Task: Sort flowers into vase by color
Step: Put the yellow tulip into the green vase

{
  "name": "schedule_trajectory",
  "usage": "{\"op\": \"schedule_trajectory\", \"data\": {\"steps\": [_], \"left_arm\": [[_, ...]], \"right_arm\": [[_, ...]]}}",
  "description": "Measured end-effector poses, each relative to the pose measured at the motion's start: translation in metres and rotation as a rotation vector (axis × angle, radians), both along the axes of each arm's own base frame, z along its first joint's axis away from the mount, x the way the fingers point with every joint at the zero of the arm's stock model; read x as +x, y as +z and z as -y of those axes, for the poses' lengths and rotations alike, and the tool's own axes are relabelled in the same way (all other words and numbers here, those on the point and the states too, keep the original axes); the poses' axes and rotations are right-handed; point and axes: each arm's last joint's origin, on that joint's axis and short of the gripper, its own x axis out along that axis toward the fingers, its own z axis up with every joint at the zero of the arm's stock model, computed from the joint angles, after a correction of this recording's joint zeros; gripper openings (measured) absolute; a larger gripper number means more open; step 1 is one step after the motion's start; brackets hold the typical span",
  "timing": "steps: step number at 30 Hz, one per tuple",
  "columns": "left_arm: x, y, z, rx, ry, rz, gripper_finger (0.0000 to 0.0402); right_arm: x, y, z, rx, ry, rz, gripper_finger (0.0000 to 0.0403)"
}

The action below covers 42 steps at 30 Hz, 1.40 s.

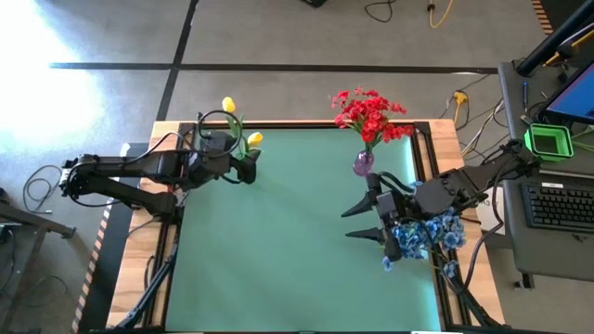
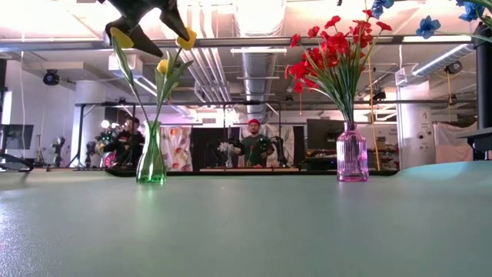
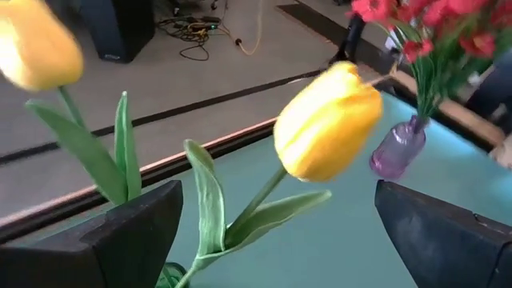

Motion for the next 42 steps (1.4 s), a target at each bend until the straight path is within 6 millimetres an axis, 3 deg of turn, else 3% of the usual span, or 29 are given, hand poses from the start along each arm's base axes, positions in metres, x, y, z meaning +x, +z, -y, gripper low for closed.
{"op": "schedule_trajectory", "data": {"steps": [5,16,23,35,42], "left_arm": [[0.0,0.002,0.001,0.032,-0.092,-0.074,0.0399],[-0.001,0.025,0.002,0.014,-0.101,-0.007,0.0398],[-0.003,0.037,0.002,0.014,-0.098,0.025,0.0398],[-0.02,0.087,0.002,0.085,-0.141,0.014,0.0398],[-0.035,0.128,0.006,0.129,-0.245,0.085,0.0398]], "right_arm": [[0.0,0.0,0.0,0.004,-0.001,-0.001,0.0199],[0.0,0.0,0.0,-0.011,0.002,0.001,0.0199],[0.016,-0.015,-0.006,-0.08,-0.034,-0.044,0.0199],[0.02,-0.018,-0.008,-0.108,-0.033,-0.049,0.0199],[0.019,-0.017,-0.007,-0.108,-0.032,-0.046,0.0199]]}}
